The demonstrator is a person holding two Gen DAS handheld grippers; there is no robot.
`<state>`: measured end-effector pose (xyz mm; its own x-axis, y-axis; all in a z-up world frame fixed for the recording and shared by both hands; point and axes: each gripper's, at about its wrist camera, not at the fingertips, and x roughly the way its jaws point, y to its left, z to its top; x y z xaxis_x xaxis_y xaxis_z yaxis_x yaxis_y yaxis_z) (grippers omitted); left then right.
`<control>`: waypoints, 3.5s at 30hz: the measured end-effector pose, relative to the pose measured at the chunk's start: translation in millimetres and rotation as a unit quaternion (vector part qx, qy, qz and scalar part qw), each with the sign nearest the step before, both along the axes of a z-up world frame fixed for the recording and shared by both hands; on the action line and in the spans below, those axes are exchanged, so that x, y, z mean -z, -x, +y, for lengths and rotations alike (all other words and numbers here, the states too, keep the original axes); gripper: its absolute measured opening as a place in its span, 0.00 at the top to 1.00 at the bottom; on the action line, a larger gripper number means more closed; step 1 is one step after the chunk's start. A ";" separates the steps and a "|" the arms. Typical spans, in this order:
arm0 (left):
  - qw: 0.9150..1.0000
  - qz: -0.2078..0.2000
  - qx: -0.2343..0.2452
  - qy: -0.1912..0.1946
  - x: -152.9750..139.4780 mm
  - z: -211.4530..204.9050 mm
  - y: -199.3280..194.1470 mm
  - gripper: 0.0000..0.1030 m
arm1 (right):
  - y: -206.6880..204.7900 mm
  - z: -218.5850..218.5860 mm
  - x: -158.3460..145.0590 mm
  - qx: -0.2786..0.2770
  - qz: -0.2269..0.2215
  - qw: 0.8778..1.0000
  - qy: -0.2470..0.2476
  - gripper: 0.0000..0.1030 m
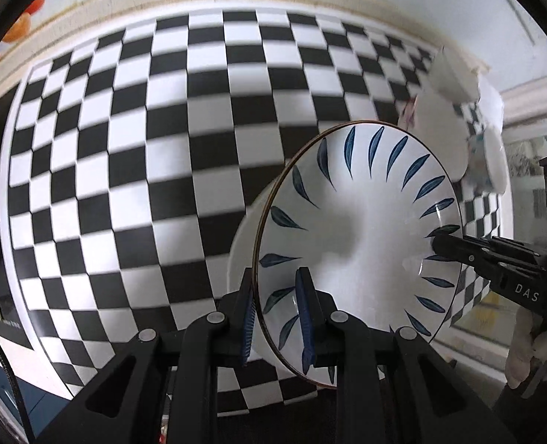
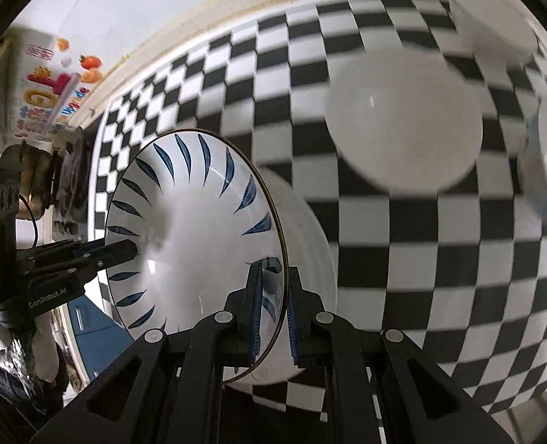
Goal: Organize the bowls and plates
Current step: 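Carry the blue-striped plate with both grippers and lower it onto the white plates, then open both grippers and lift them away from the plate stack, then grasp the red-patterned bowl with the left gripper while the right gripper grasps a white bowl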
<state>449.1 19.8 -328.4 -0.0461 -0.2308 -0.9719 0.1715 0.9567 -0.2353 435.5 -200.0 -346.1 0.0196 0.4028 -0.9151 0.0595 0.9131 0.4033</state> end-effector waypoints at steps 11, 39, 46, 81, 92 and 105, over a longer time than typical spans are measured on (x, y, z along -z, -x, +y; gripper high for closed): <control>1.000 0.019 0.008 -0.020 26.9 -13.4 9.2 0.82 | 24.2 -3.8 31.9 0.004 0.021 1.000 0.015 0.86; 0.999 0.031 -0.006 -0.034 42.6 -17.8 12.8 0.82 | 23.6 7.7 35.6 -0.005 0.020 0.999 0.039 0.87; 0.999 0.035 -0.015 -0.033 43.8 -12.8 12.2 0.80 | 23.7 7.8 35.1 0.009 0.025 0.999 0.044 0.84; 0.996 -0.084 -0.022 -0.028 -121.5 -13.0 64.0 0.79 | 80.5 45.9 -143.5 0.012 -0.106 0.985 0.133 0.60; 0.993 -0.116 -0.002 -0.024 -160.5 -8.5 84.6 0.79 | 103.9 58.8 -198.6 0.015 -0.132 0.982 0.134 0.60; 0.990 -0.142 0.007 0.003 -151.8 -2.9 63.7 0.74 | 94.1 47.6 -180.9 0.079 -0.115 0.986 0.096 0.31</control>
<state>385.4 16.9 -176.5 0.2252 -0.2376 -0.9449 0.2444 0.9526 -0.1813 341.4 -152.4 -165.2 0.2844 0.1984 -0.9380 0.1339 0.9605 0.2438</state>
